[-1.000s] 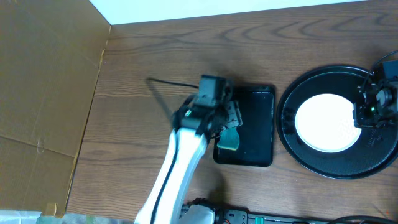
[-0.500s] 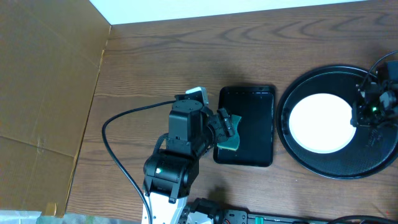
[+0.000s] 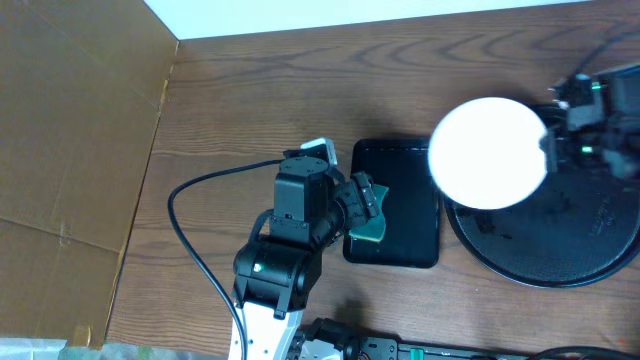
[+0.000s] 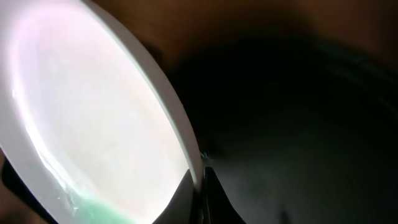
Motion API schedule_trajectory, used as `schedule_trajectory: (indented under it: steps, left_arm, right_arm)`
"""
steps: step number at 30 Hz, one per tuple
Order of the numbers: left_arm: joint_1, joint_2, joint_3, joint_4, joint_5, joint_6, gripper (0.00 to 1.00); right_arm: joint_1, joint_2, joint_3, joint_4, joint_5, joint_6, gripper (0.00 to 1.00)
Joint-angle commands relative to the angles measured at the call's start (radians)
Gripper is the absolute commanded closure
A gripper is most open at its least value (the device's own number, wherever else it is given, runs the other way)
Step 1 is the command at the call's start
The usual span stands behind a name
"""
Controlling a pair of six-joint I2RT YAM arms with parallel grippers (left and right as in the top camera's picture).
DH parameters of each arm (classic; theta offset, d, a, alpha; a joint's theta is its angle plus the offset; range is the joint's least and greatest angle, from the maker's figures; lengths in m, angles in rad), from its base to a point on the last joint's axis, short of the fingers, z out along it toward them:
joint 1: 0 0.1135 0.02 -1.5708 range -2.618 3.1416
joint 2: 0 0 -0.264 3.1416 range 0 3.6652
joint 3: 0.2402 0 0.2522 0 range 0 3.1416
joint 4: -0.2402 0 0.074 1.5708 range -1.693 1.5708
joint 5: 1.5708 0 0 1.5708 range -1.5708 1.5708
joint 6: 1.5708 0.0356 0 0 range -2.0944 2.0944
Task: Clean dirty plates on tray and stack at the side
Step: 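Lift the white plate with the right gripper and tilt it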
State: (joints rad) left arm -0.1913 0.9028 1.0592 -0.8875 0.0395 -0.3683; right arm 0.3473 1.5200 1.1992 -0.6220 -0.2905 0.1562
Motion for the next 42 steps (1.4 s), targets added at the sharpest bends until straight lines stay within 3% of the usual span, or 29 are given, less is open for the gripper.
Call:
schedule_trajectory:
  steps: [1, 9, 16, 34, 42]
  left_arm:
    - [0.003, 0.004, 0.022, -0.002, 0.002, 0.002, 0.21]
    - [0.003, 0.005, 0.022, -0.003, 0.002, 0.002, 0.2]
    - [0.003, 0.005, 0.022, -0.002, 0.002, 0.002, 0.2]
    - [0.003, 0.005, 0.022, -0.003, 0.002, 0.002, 0.2]
    - [0.003, 0.005, 0.022, -0.003, 0.002, 0.002, 0.2]
  right_arm:
    - [0.116, -0.001, 0.02, 0.062, 0.113, 0.031, 0.99]
    - [0.334, 0.086, 0.02, 0.348, 0.399, 0.02, 0.99]
    - [0.413, 0.082, 0.02, 0.54, 0.482, -0.103, 0.99]
    - [0.566, 0.048, 0.02, 0.584, 0.811, -0.354, 0.99]
    - [0.584, 0.048, 0.02, 0.597, 0.848, -0.372, 0.99]
